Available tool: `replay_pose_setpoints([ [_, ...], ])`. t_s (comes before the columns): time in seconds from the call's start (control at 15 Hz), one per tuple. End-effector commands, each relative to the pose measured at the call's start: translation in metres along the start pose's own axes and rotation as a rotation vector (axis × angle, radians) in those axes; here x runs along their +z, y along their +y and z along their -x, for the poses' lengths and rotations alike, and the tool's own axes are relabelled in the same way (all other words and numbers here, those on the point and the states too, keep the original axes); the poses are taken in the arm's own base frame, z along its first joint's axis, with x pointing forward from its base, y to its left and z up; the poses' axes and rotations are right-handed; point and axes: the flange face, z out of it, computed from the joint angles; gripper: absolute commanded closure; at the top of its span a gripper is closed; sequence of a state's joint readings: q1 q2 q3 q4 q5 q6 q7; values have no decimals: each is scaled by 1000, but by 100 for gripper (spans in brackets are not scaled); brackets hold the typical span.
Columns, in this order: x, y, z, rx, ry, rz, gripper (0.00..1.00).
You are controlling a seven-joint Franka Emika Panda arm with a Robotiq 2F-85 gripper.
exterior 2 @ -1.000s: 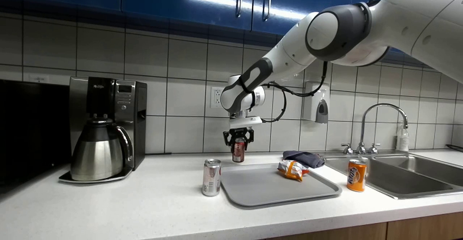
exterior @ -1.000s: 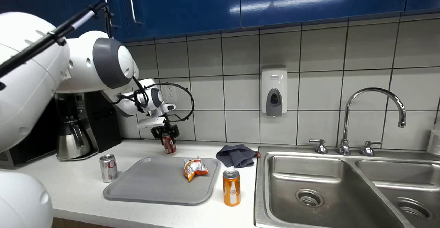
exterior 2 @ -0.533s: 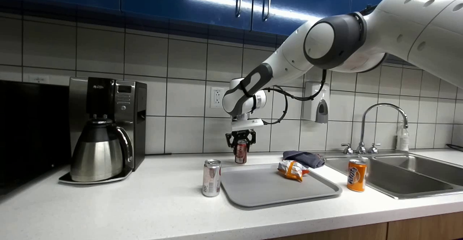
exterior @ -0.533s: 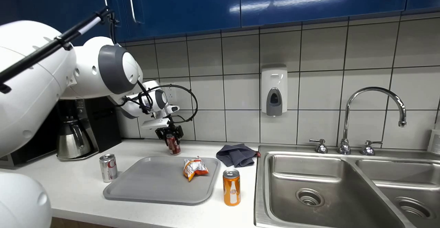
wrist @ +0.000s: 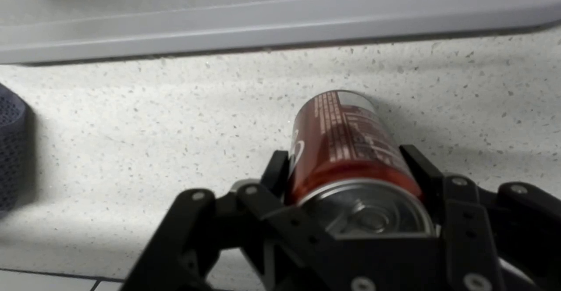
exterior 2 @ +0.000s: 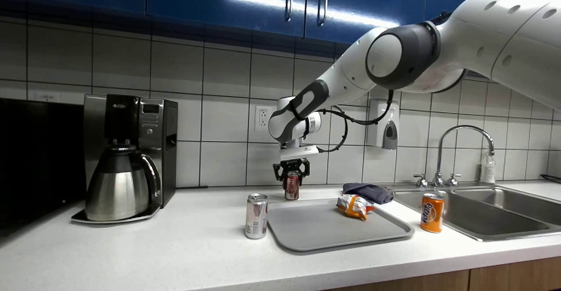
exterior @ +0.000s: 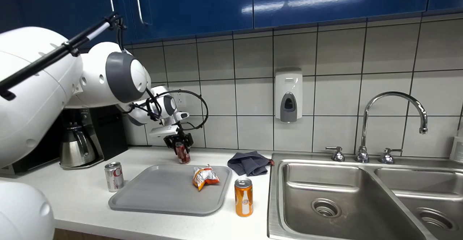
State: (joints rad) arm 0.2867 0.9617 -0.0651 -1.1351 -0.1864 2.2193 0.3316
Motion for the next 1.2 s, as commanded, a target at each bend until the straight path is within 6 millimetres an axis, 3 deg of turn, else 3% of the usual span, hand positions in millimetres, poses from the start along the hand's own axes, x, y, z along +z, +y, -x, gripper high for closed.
replay_pose_setpoints([
  [0.0, -6, 1, -6, 13, -19, 6, 8],
  [0.13, -8, 0, -6, 14, -21, 8, 0],
  [0.67, -15, 2, -5, 13, -13, 7, 0],
  [1.13, -37, 4, 1, 18, 49, -5, 0],
])
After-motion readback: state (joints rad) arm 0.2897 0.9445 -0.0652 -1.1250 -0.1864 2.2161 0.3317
